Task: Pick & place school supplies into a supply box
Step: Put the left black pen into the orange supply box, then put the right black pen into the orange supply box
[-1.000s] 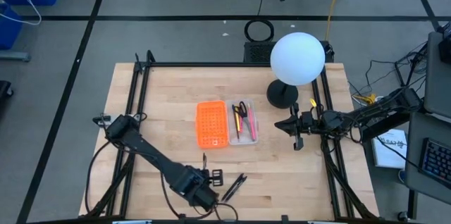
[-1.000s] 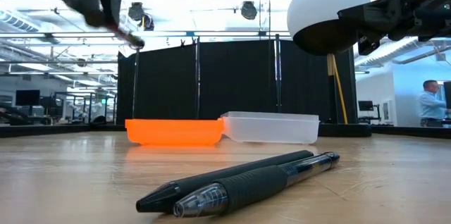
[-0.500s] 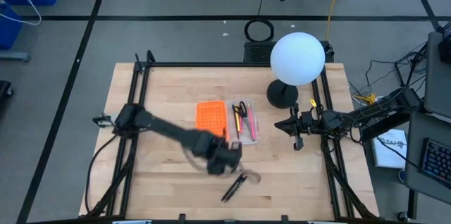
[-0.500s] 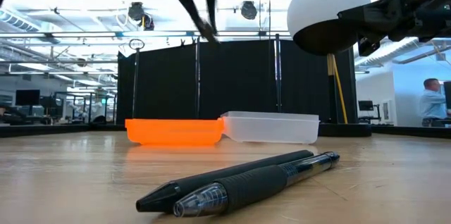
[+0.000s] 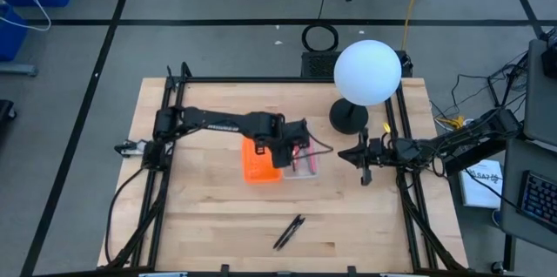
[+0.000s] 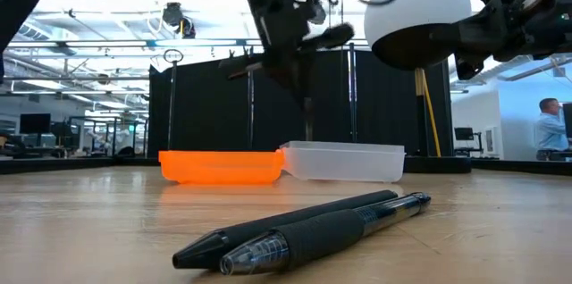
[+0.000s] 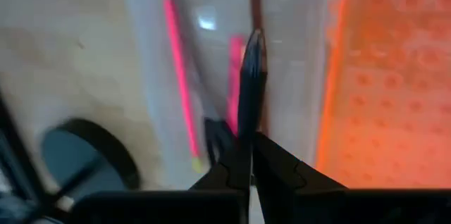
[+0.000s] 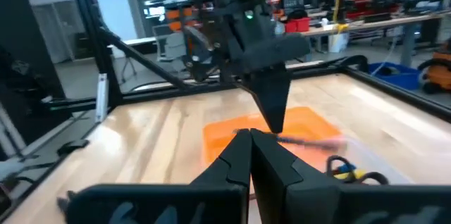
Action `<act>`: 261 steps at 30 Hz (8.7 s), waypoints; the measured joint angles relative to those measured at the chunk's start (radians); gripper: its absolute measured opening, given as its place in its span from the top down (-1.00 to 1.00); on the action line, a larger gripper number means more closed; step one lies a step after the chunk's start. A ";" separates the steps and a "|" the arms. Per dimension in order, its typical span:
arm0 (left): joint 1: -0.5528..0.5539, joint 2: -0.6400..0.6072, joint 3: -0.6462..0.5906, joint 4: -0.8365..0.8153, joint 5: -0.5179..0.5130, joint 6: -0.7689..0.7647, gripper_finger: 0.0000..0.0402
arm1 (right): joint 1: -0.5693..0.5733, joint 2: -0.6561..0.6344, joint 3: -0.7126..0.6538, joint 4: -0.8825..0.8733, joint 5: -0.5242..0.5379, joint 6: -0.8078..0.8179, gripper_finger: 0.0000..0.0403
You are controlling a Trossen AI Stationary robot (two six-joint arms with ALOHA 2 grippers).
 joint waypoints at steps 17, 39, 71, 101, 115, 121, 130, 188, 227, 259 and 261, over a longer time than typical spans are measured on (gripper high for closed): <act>0.048 0.000 -0.137 0.179 0.058 -0.034 0.96 | -0.002 -0.001 0.000 0.004 0.127 -0.046 0.98; 0.408 -0.953 -1.008 0.825 0.657 -1.213 0.99 | -0.002 -0.003 0.000 0.029 0.125 -0.136 0.98; 0.411 -1.038 -1.632 1.743 0.601 -1.473 0.98 | 0.035 0.237 0.415 -0.325 0.069 -0.128 1.00; 0.438 -1.528 -1.720 1.627 0.699 -1.573 1.00 | 0.061 0.491 0.586 -0.422 0.070 -0.135 1.00; 0.157 -1.963 -1.719 1.060 0.238 -1.403 1.00 | 0.063 0.491 0.587 -0.381 0.071 -0.072 1.00; 0.051 -1.968 -1.719 0.964 -0.002 -1.350 1.00 | 0.047 0.496 0.587 -0.342 0.072 -0.109 1.00; -0.001 -1.968 -1.719 1.087 0.092 -1.325 0.86 | 0.085 0.681 0.731 -0.262 0.013 -0.149 1.00; 0.000 -1.967 -1.719 0.977 0.019 -1.420 0.77 | 0.284 1.302 1.445 -1.025 -0.123 0.206 0.96; 0.000 -1.968 -1.719 0.957 -0.013 -1.350 0.77 | 0.320 1.333 1.334 -0.980 -0.166 0.019 0.44; 0.000 -1.968 -1.719 0.934 -0.013 -1.341 0.77 | 0.279 1.434 1.300 -1.088 -0.297 -0.079 0.70; 0.000 -1.967 -1.719 0.932 -0.013 -1.348 0.77 | 0.281 1.434 1.302 -1.150 -0.297 -0.082 0.77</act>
